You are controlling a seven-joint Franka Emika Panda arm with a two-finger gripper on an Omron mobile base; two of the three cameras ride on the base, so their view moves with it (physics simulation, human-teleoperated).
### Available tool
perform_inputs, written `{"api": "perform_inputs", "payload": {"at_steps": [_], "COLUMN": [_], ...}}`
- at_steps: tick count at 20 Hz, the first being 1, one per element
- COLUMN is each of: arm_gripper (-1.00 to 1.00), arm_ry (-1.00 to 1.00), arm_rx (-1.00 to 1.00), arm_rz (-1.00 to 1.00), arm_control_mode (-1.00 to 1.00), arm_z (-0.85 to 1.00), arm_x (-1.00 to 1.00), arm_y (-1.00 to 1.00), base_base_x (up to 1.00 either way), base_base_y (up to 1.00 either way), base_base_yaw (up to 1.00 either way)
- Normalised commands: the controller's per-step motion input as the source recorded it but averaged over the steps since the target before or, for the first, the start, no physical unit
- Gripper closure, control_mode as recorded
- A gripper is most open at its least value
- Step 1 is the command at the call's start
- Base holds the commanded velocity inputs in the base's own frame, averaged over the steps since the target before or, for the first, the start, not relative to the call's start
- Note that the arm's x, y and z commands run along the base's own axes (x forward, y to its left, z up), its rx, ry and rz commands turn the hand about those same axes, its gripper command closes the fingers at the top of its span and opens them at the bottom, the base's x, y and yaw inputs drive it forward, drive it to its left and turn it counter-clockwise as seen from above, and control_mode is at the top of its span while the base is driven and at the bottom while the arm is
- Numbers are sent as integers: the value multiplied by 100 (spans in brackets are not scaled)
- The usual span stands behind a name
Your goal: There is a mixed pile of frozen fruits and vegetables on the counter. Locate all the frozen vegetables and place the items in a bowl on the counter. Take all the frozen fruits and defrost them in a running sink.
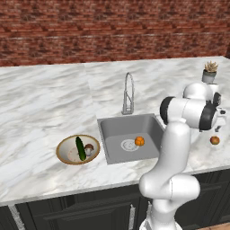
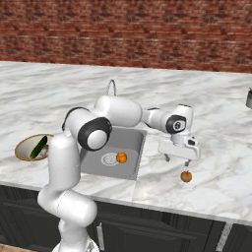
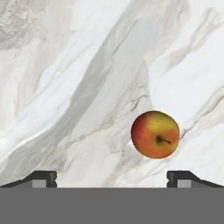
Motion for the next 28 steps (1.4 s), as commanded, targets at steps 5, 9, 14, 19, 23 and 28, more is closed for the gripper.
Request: {"api": "perform_inputs", "payload": {"at_steps": [5, 9, 14, 19, 23, 28], "arm_gripper": [-100, -100, -100, -100, -100, -100], "arm_ry": [-23, -2, 2, -1, -1, 0], "arm_rx": [0, 0, -8, 0, 1, 0], "arm_rz": [4, 0, 0, 0, -2, -3], "arm_control_mode": [-100, -100, -100, -100, -100, -100], "arm_z": [-1, -9, 0, -11, -21, -28], "arm_x": [-7, -3, 0, 0, 0, -3], "arm_y": [-2, -33, -23, -21, 0, 0], "base_base_x": [0, 0, 0, 0, 0, 0], "base_base_y": [0, 0, 0, 0, 0, 0], "base_base_yaw": [0, 0, 0, 0, 0, 0]}}
